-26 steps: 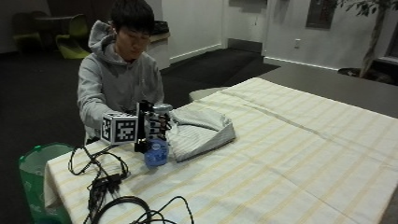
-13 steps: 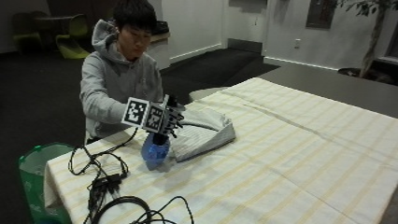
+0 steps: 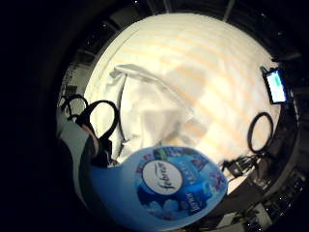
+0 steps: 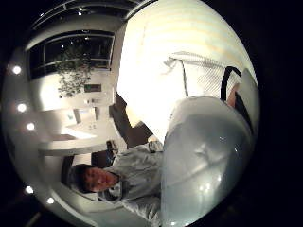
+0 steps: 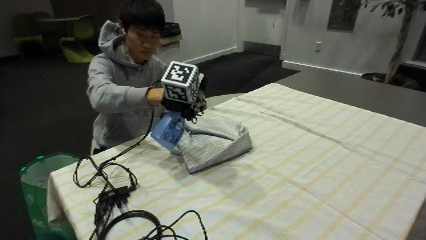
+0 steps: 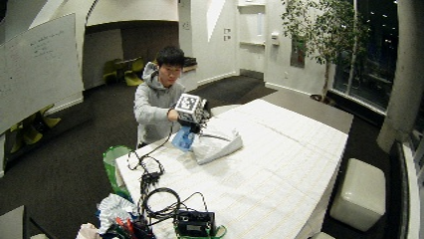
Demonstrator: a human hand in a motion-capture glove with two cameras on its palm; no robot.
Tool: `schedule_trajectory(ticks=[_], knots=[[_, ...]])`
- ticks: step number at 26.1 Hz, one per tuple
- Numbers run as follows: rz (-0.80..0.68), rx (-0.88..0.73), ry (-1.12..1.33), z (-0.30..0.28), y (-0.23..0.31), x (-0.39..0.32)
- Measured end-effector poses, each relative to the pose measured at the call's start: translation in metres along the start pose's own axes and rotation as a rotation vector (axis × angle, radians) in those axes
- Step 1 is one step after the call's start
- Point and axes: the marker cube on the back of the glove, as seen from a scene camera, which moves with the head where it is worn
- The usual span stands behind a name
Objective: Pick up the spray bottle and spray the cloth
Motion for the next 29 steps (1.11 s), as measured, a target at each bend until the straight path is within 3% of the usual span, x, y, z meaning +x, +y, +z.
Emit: schedule_trajectory(ticks=[8, 18, 29], knots=[[0.025, -0.080, 0.228, 0.001, 0.000, -0.029], [0.056, -0.181, 0.288, 0.046, -0.002, -0.016], [0.021, -0.145, 0.332, 0.013, 0.002, -0.058]])
